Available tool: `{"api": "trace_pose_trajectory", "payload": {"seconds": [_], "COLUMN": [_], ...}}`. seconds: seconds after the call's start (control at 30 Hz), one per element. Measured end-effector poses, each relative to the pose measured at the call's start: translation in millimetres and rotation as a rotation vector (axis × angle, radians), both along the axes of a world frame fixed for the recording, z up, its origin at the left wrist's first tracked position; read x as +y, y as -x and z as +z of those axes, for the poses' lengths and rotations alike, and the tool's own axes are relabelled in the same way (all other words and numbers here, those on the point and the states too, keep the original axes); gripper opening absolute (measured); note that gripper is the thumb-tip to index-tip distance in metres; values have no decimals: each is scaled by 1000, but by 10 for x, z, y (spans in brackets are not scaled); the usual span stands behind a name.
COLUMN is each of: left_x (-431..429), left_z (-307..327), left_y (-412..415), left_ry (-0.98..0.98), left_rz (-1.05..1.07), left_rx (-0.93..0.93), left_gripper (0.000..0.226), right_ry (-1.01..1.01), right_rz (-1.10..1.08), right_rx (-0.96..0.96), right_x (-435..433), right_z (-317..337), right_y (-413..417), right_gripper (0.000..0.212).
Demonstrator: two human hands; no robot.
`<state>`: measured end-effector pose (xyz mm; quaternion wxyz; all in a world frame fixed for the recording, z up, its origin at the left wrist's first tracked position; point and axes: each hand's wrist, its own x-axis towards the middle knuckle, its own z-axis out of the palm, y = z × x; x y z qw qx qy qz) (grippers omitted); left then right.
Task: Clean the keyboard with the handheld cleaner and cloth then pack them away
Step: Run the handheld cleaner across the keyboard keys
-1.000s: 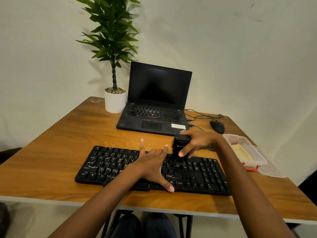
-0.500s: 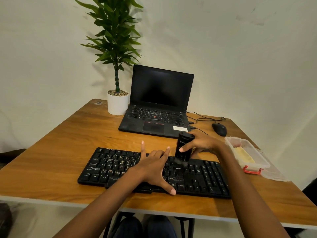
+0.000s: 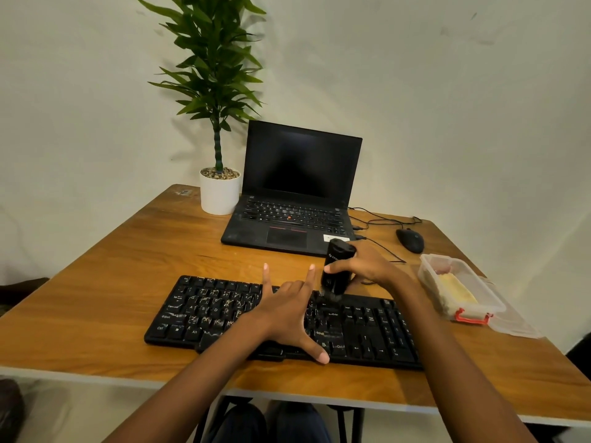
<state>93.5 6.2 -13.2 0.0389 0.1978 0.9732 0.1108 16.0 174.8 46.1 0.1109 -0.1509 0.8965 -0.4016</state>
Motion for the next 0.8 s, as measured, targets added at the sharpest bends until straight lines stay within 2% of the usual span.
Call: {"api": "trace_pose_trajectory", "payload": {"seconds": [0.17, 0.27, 0.37, 0.43, 0.53, 0.63, 0.73, 0.8], "left_x": [2, -2, 0, 4, 10, 15, 16, 24], "left_z": [-30, -16, -9, -5, 4, 3, 14, 20], "left_y": [-10, -1, 17, 21, 24, 22, 17, 21], "left_ry": [22, 38, 54, 64, 75, 82, 91, 99], "left_rz": [-7, -7, -8, -9, -12, -6, -4, -2], "left_rx": [-5, -2, -6, -8, -18, -25, -34, -37], "left_gripper": [142, 142, 141, 141, 140, 139, 139, 138], "right_ry": [-10, 14, 77, 24, 21, 35, -24, 18], "right_rz": [2, -19, 34, 7, 38, 117, 72, 101], "right_rx": [-12, 92, 5, -10, 20, -98, -49, -50], "right_x": [20, 16, 72, 126, 139, 189, 203, 193], "right_z": [-44, -88, -106, -52, -33, 7, 44, 16], "right_y": [-32, -56, -98, -95, -101, -149, -157, -180], "right_gripper": [26, 19, 26, 31, 26, 26, 33, 32]}}
